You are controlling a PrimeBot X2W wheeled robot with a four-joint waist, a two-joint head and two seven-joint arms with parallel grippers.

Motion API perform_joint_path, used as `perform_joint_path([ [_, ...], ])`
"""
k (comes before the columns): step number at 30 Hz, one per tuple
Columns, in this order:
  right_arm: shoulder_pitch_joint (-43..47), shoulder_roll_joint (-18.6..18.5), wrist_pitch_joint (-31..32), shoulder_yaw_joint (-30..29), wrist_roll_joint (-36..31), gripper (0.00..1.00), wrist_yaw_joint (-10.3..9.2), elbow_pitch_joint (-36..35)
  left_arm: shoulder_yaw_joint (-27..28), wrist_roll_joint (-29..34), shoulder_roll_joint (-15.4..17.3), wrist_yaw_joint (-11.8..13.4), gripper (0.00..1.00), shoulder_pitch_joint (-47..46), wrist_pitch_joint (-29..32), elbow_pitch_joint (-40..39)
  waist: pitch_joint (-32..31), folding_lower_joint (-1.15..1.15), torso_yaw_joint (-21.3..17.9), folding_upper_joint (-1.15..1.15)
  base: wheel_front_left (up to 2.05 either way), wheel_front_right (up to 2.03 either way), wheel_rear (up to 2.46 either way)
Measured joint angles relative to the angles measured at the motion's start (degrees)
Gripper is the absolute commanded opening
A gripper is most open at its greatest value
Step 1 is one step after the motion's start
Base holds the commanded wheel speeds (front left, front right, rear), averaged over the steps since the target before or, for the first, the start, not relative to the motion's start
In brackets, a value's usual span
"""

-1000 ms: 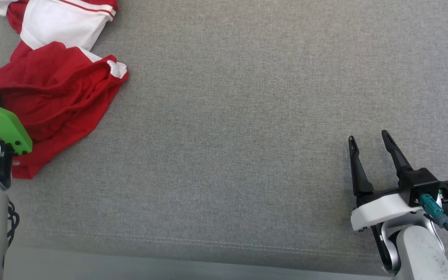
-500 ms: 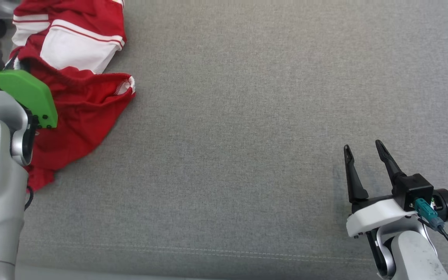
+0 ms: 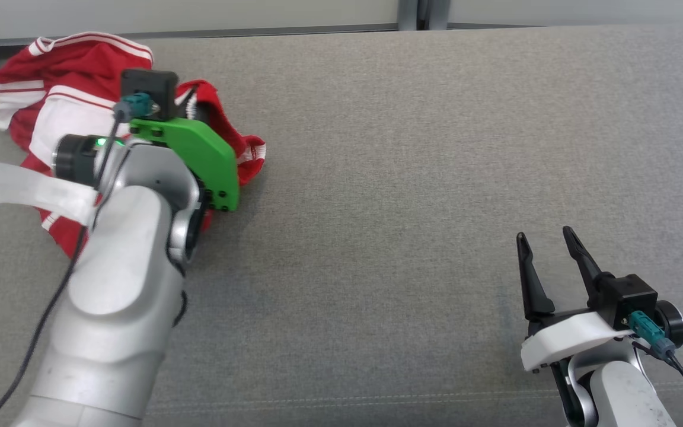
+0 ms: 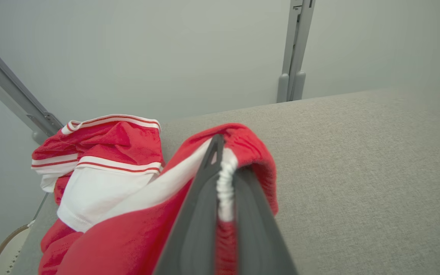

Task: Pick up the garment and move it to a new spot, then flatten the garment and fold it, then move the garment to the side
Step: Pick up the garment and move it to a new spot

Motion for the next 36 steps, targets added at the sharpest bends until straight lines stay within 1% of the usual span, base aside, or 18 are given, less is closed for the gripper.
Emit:
perform_joint_path([
  [4,-0.6,0.0,0.0,1.3,1.0,1.0,0.0,0.0,-2.2,-0.4,-4.5,1.0,0.0,0.0,-1.6,3.1,-0.4,0.0,-2.3,0.0,0.0,0.0,0.0],
  [8,-1.8,0.0,0.0,3.4,2.1,1.0,0.0,0.0,-3.8,-2.0,-6.2,2.1,0.0,-1.1,-4.0,6.9,-0.3,0.0,-4.9,0.0,0.0,0.0,0.0],
  [12,-2.8,0.0,0.0,4.6,2.9,1.0,0.0,0.0,-6.1,-3.9,-6.6,3.1,0.0,-2.8,-6.1,10.1,0.2,0.0,-8.0,0.0,0.0,0.0,0.0],
  [14,-3.3,0.0,0.0,5.2,3.0,1.0,0.0,0.1,-8.2,-6.0,-6.6,3.7,0.0,-3.8,-7.1,10.7,0.6,0.0,-9.6,0.0,0.0,0.0,0.0],
  [21,-4.6,0.0,0.0,7.4,4.7,1.0,0.0,0.1,-16.0,-13.1,-6.8,7.0,0.0,-7.9,-10.1,11.0,2.0,0.0,-15.2,0.0,0.0,0.0,0.0],
  [22,-4.8,0.0,0.0,8.0,5.1,1.0,0.0,0.1,-17.9,-14.4,-6.7,7.9,0.0,-8.9,-10.7,11.5,2.4,0.0,-16.9,0.0,0.0,0.0,0.0],
  [23,-5.0,0.0,0.0,8.3,5.4,1.0,0.0,0.1,-18.7,-15.2,-6.7,8.4,0.0,-9.3,-11.2,11.8,2.6,0.0,-17.8,0.0,0.0,0.0,0.0],
  [28,-5.8,0.0,0.0,8.9,6.0,1.0,0.0,0.2,-23.1,-19.1,-6.8,9.8,0.0,-11.3,-13.0,13.0,3.6,0.0,-22.0,0.0,0.0,0.0,0.0],
  [29,-5.8,0.0,0.0,8.9,6.0,1.0,0.0,0.2,-23.1,-19.1,-6.8,9.8,0.0,-11.3,-13.0,13.0,3.6,0.0,-22.0,0.0,0.0,0.0,0.0],
  [33,-5.9,0.0,0.0,9.6,6.7,1.0,0.0,0.1,-26.7,-21.6,-6.8,10.9,0.0,-11.8,-14.0,15.1,4.5,0.0,-25.0,0.0,0.0,0.0,0.0],
  [34,-5.9,0.0,0.0,9.7,7.0,1.0,0.0,0.1,-27.7,-22.2,-6.8,11.0,0.14,-11.8,-14.1,15.6,4.8,0.0,-25.7,0.0,0.0,0.0,0.0],
  [35,-5.9,0.0,0.0,9.9,7.1,1.0,0.0,0.1,-28.7,-22.8,-6.8,11.0,0.33,-11.8,-14.1,16.2,5.1,0.0,-26.3,0.0,0.0,0.0,0.0],
  [36,-6.0,0.0,0.0,9.9,7.3,1.0,0.0,0.1,-29.6,-23.7,-6.8,11.0,0.71,-11.7,-14.1,16.6,5.4,0.0,-26.7,0.0,0.0,0.0,0.0],
])
